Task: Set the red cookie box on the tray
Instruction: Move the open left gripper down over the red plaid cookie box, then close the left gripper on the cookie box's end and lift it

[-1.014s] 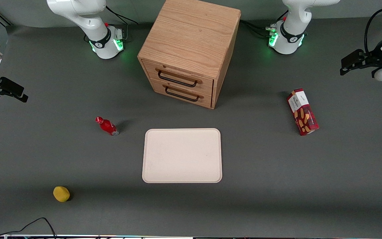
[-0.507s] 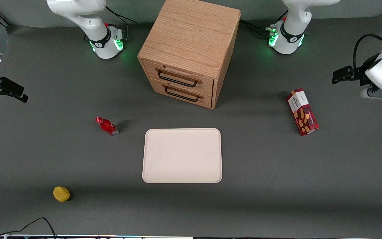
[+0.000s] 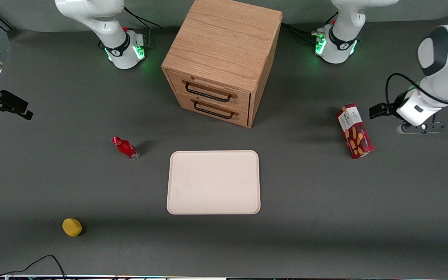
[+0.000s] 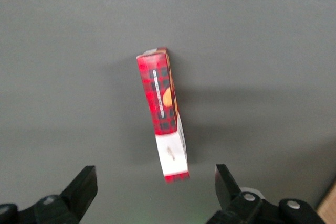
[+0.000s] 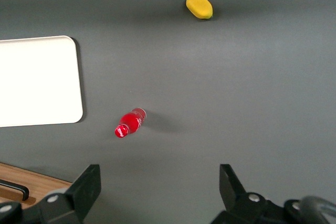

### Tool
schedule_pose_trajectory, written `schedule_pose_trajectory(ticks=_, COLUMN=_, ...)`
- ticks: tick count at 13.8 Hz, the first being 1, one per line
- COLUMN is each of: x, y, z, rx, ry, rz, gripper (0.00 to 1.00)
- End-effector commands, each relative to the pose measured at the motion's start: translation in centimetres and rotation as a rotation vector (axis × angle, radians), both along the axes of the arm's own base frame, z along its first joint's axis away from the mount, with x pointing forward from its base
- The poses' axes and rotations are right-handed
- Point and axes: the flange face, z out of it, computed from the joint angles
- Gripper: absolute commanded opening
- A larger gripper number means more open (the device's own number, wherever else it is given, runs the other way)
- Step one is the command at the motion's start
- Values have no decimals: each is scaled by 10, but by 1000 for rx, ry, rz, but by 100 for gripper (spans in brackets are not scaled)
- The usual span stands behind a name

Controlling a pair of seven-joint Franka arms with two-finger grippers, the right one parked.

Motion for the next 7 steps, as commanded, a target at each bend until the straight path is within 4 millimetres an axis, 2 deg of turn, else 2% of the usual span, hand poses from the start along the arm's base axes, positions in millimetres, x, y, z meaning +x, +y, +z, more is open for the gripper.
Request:
schedule_pose_trajectory(ticks=1, x=-24, y=2, z=-32, rx=-6, ry=-68, rz=33, gripper=100)
schedule_pose_trajectory(ticks=4, x=-33, y=3, z=-74, rx=-1, ry=-125, rz=41, gripper=99)
schedule_pose_trajectory(ticks=7, x=-34, y=4, z=-113, rx=-17, ry=-164, rz=80, gripper=99)
